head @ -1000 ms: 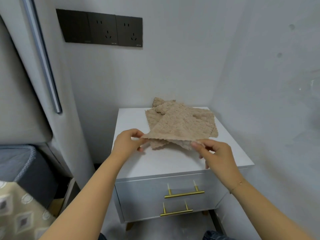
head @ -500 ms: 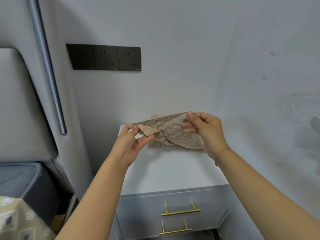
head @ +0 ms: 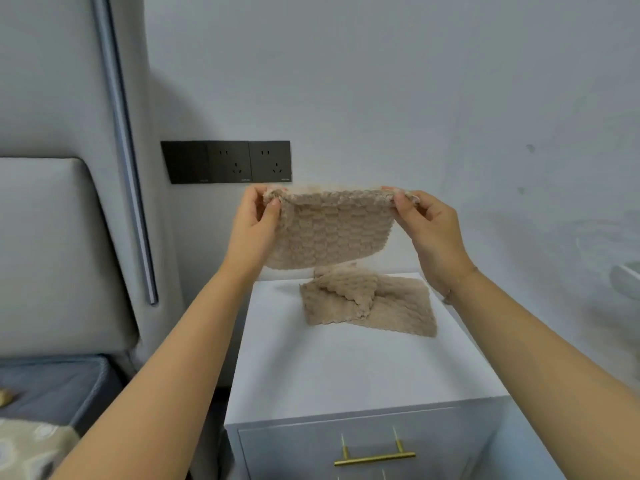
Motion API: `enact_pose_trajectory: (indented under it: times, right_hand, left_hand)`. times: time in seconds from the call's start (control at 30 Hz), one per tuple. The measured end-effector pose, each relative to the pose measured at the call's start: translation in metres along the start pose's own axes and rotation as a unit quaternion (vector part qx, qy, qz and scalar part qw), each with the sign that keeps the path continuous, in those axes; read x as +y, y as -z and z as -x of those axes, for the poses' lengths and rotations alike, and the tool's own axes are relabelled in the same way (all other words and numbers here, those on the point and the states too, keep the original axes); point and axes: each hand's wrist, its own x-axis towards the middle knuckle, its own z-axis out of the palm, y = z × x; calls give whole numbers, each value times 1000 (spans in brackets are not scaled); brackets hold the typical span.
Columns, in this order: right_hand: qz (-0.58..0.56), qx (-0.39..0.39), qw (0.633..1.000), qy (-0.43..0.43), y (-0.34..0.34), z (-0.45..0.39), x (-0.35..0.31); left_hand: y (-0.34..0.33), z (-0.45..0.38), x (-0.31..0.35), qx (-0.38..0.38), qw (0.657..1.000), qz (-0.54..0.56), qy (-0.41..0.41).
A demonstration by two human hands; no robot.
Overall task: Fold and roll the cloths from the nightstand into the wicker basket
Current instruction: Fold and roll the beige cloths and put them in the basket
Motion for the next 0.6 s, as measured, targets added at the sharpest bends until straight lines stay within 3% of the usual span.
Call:
enact_pose_trajectory:
  times: [0.1, 0.17, 0.3, 0.37, 0.5, 0.6]
  right_hand:
    - [39, -15, 999, 0, 9, 54, 1]
    - [63, -20, 998, -17, 13, 94, 19]
    - [209, -129, 965, -93, 17, 151, 91]
    - [265, -150, 948, -96, 19, 168, 117]
    - [219, -96, 964, -116, 19, 177, 128]
    - [183, -102, 971, -116, 18, 176, 128]
  left_hand:
    - [24, 35, 0, -58, 992, -111, -29]
    - [39, 68, -14, -120, 974, -191, -4]
    - [56, 125, -68, -286, 908, -297, 72]
    - [56, 144, -91, -306, 893, -321, 78]
    - [57, 171, -107, -274, 917, -272, 102]
    - [64, 184, -117, -353, 873, -317, 118]
